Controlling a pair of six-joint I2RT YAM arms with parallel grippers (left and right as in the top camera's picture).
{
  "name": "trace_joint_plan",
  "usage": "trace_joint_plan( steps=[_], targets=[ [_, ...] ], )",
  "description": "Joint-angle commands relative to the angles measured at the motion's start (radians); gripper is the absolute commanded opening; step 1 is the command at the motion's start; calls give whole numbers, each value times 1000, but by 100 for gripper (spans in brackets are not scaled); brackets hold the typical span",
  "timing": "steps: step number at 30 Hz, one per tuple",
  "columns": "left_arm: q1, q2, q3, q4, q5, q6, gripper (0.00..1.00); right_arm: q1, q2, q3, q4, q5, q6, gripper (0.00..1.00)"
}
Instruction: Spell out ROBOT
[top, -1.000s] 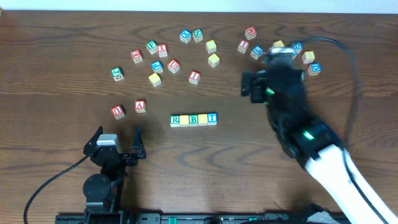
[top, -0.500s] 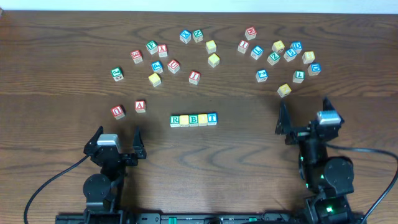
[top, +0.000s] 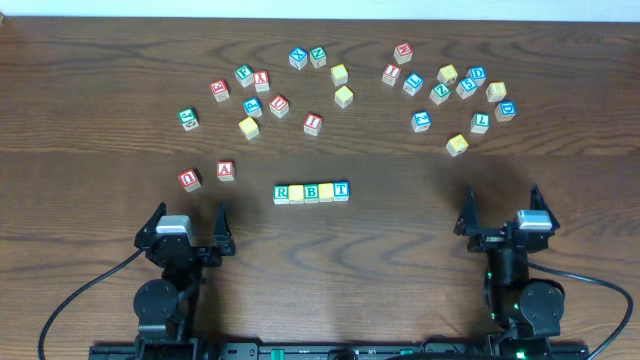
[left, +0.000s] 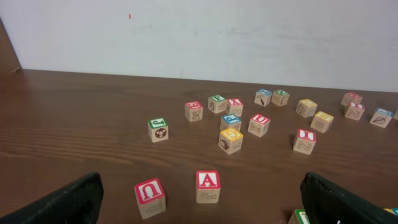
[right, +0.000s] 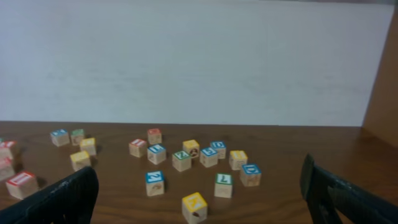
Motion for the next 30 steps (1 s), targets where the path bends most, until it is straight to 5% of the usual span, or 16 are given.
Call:
trace_joint_plan(
  steps=[1, 9, 30],
  targets=[
    [3, -6, -16, -36, 21, 9, 100, -22, -58, -31, -57, -22, -40, 99],
    [3, -6, -16, -36, 21, 9, 100, -41, -175, -31, -321, -23, -40, 99],
    [3, -6, -16, -36, 21, 9, 100, -103, -203, -31, -338, -83, -62, 99]
  ],
)
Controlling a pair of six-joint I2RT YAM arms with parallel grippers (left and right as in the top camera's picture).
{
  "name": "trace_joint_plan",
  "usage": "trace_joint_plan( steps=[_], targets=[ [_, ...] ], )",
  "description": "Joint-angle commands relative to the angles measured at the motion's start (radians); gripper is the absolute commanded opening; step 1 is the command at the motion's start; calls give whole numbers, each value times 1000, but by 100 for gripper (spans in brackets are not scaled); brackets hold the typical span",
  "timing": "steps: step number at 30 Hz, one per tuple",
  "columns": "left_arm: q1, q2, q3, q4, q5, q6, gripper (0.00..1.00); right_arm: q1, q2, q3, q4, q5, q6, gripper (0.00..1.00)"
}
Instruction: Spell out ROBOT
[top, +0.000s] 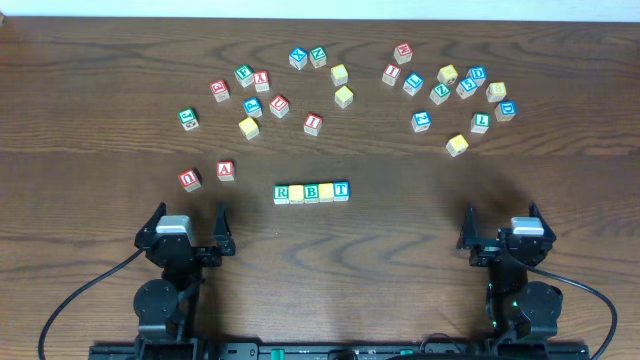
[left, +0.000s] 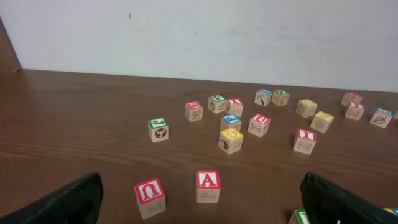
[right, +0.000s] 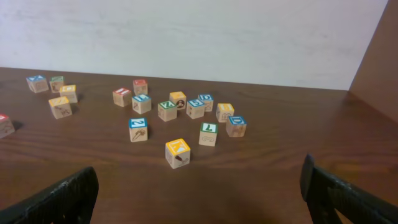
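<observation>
A row of letter blocks (top: 312, 191) lies mid-table: green R, a yellow block, blue B, a yellow block, blue T. Two red blocks, U (top: 190, 179) and A (top: 226, 170), sit left of the row; the left wrist view shows this U (left: 150, 197) and this A (left: 208, 186) close ahead. My left gripper (top: 187, 222) rests open at the near left, nothing between its fingers. At the near right my right gripper (top: 500, 222) is open and empty too. A yellow block (right: 178, 152) lies ahead of it.
Loose letter blocks are scattered across the far half: one cluster at the far left (top: 250, 95), another at the far right (top: 460, 90). The dark wood table (top: 400, 270) ends at a white wall behind.
My right gripper has drawn back slightly toward the near edge and tilted down, so its camera shows more table. The left gripper and all blocks are unchanged.
</observation>
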Motion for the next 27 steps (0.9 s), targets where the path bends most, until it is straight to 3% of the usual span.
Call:
trace_joint_plan(
  steps=[1, 27],
  targets=[
    [3, -6, -16, -36, 21, 9, 100, 0, -10, -2, -9, -14, -13, 99],
    [3, -6, -16, -36, 21, 9, 100, 0, -10, -2, -4, 17, 118, 99]
  ],
)
